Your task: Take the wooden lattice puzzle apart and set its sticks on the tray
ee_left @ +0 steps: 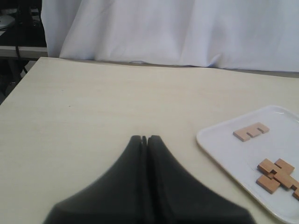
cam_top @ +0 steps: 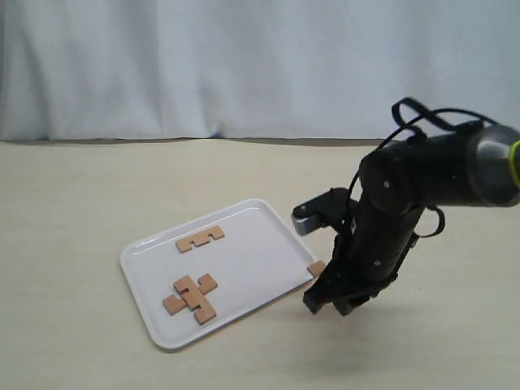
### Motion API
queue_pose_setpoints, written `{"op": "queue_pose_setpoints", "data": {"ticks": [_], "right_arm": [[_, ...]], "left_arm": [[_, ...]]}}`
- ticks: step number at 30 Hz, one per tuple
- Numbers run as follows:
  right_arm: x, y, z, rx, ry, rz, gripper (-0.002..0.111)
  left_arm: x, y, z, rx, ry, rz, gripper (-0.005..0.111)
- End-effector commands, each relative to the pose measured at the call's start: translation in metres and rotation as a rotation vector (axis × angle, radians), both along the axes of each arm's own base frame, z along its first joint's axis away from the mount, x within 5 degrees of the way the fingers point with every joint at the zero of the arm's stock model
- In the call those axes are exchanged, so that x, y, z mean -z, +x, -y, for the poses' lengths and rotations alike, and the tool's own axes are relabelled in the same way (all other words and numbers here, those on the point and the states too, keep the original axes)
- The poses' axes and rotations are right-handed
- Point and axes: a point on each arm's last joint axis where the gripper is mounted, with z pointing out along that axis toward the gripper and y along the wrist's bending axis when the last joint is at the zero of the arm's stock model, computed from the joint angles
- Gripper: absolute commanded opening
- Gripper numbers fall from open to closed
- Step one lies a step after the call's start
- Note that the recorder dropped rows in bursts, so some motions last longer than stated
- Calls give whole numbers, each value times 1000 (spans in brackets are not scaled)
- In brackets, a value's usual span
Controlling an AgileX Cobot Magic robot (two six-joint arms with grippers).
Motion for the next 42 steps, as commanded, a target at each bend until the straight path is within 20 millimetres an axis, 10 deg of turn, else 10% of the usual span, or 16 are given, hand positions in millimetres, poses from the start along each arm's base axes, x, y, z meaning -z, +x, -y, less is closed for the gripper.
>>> {"op": "queue_pose_setpoints", "data": {"ticks": [1,5,14,23,30,36,42], "right_arm": [[-57,2,0,2,15,108,4],[-66,20,-20,67,181,202,4],[10,77,-74,-7,159,124,5],[-1,78,-76,2,183,140,53],[-51,61,-72,-27,189,152,54],[-60,12,-52,-76,79,-16,5],[-54,-46,40,177,79,-13,4]], "left_arm": [[0,0,0,-2,-8,9,0],[0,0,0,-2,-8,9,0],[0,0,0,-2,-8,9,0],[0,0,0,-2,-8,9,0],[0,0,0,-2,-8,9,0],[0,0,0,-2,-8,9,0],[0,0,0,-2,-8,9,0]]}}
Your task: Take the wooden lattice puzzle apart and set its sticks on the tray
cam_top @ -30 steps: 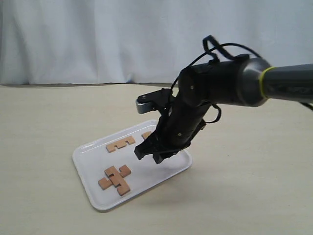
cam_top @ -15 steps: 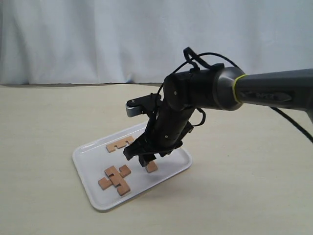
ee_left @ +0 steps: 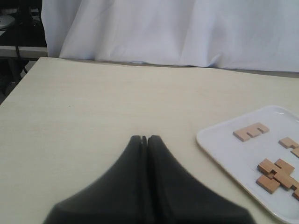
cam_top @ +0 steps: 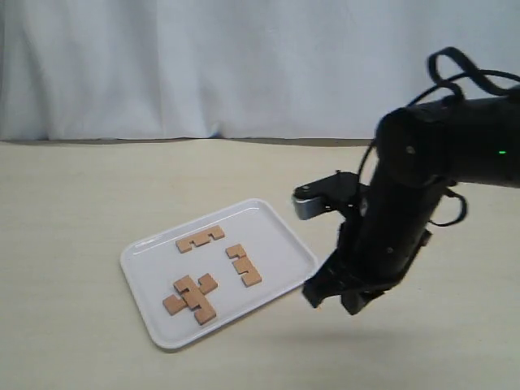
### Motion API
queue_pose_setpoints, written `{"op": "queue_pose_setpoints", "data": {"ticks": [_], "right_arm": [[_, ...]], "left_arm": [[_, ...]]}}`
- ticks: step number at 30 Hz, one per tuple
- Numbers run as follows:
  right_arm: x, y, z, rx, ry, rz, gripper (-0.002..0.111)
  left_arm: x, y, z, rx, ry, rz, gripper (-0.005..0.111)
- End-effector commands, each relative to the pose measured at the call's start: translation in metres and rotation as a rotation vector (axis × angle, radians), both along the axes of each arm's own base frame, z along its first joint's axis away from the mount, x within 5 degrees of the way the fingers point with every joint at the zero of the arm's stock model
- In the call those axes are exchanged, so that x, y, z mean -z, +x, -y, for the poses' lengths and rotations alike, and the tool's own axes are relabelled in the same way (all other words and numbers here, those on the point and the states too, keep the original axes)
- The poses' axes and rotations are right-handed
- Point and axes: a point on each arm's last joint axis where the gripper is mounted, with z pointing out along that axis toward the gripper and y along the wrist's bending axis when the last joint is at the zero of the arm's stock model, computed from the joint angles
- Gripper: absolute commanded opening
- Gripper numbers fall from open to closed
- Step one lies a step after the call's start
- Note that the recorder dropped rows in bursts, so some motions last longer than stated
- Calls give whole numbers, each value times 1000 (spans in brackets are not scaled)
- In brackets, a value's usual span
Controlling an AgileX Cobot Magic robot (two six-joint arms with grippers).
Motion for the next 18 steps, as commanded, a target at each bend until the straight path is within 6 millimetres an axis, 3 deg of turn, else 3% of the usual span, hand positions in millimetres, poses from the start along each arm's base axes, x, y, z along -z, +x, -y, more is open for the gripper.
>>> {"op": "queue_pose_setpoints", "data": {"ticks": [1,2,4,5,9,16,18], "right_arm": [[-13,-32,70,203,-9,31,4],[-22,-47,96,294,-16,74,4],[-41,-74,128,451,-22,212,4],[-47,-83,133,508,-8,282,4],[-63,-113,130,548,-6,556,4],[-65,-166,113,562,10,853,4],[-74,-181,107,552,27,949,4]], "left_arm": [[0,0,0,-2,-8,9,0],[0,0,0,-2,-8,9,0],[0,0,0,-2,-8,9,0],[0,0,0,-2,-8,9,0],[0,0,0,-2,-8,9,0],[0,0,0,-2,-8,9,0],[0,0,0,-2,-8,9,0]]}}
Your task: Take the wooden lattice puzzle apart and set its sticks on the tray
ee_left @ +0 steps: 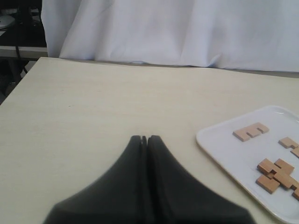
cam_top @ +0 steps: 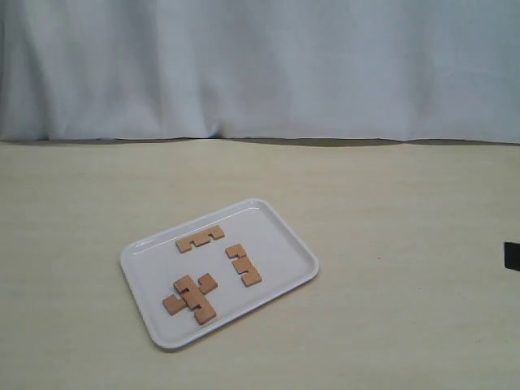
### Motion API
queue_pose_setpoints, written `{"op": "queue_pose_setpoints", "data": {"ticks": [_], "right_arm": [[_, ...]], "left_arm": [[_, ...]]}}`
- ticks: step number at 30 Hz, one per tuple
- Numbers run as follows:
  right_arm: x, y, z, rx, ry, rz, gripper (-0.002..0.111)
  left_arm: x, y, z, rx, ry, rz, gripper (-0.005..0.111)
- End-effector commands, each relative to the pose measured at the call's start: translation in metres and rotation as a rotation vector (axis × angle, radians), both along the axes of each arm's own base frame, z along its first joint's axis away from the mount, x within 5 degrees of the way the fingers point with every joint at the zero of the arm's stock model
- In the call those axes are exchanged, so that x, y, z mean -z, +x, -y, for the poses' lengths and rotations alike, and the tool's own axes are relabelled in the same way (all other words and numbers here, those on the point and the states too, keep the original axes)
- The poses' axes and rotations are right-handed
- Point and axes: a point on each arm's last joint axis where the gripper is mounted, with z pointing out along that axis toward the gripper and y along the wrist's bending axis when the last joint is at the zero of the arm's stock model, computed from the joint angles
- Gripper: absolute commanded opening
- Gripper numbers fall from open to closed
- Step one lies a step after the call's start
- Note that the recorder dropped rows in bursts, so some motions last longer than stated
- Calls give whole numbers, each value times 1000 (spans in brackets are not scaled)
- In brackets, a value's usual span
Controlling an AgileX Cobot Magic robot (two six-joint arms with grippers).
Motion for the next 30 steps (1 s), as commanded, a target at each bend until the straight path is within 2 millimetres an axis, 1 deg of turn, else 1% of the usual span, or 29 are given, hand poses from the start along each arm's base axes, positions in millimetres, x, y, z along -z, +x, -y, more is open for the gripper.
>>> {"op": "queue_pose_setpoints", "data": {"ticks": [1,6,11,18,26,30], "right_arm": [[-13,-29,-11,-1,-27,201,4],[-24,-65,-28,-75,-76,434,4],[-33,-101,-37,-147,-145,625,4],[-39,-136,-41,-153,-197,813,4],[-40,-138,-41,-145,-196,828,4],[-42,-138,-40,-141,-226,845,4]], "left_arm": [[0,0,0,-2,-8,9,0],[0,0,0,-2,-8,9,0],[0,0,0,-2,-8,9,0],[0,0,0,-2,-8,9,0],[0,0,0,-2,-8,9,0],[0,0,0,-2,-8,9,0]]}}
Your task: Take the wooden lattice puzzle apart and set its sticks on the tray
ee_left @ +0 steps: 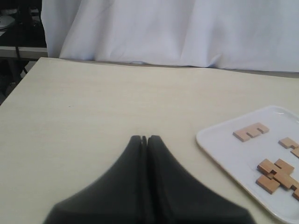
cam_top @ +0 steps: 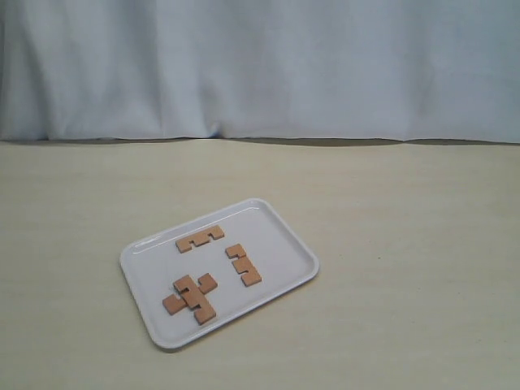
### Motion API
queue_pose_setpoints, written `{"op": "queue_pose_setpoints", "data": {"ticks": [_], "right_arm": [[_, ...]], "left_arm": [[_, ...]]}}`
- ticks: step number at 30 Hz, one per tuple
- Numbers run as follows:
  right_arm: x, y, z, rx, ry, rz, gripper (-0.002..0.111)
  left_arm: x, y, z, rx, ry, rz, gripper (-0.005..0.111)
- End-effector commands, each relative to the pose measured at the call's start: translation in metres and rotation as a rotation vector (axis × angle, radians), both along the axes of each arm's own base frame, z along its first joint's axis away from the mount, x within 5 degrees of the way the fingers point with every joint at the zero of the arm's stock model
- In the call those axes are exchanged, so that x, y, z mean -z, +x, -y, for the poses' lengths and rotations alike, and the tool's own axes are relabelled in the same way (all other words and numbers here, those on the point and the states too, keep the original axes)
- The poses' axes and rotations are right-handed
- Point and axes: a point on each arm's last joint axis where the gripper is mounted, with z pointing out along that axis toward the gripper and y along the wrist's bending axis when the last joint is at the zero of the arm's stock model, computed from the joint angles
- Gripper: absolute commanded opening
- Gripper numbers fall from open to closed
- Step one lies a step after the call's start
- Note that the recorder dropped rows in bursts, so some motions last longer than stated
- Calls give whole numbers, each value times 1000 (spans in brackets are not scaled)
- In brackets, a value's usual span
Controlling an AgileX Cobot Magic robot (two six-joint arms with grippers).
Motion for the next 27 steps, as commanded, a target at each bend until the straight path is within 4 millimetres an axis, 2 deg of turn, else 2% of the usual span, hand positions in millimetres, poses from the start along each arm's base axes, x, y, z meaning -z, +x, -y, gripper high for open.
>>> {"op": "queue_pose_setpoints", "data": {"ticks": [1,6,9,13,18,19,21,27], "right_arm": [[-3,-1,1,9,-21,32,4],[3,1,0,-21,77,21,4],[15,8,1,-17,77,7,4],[44,21,3,-7,80,2,4],[97,35,5,10,39,-84,4],[100,36,5,12,28,-78,4],[109,36,5,10,-14,-183,4],[107,36,5,10,-6,-160,4]], "left_arm": [[0,0,0,-2,-8,9,0],[0,0,0,-2,-8,9,0],[0,0,0,-2,-8,9,0],[0,0,0,-2,-8,9,0],[0,0,0,-2,-8,9,0],[0,0,0,-2,-8,9,0],[0,0,0,-2,-8,9,0],[0,0,0,-2,-8,9,0]]}}
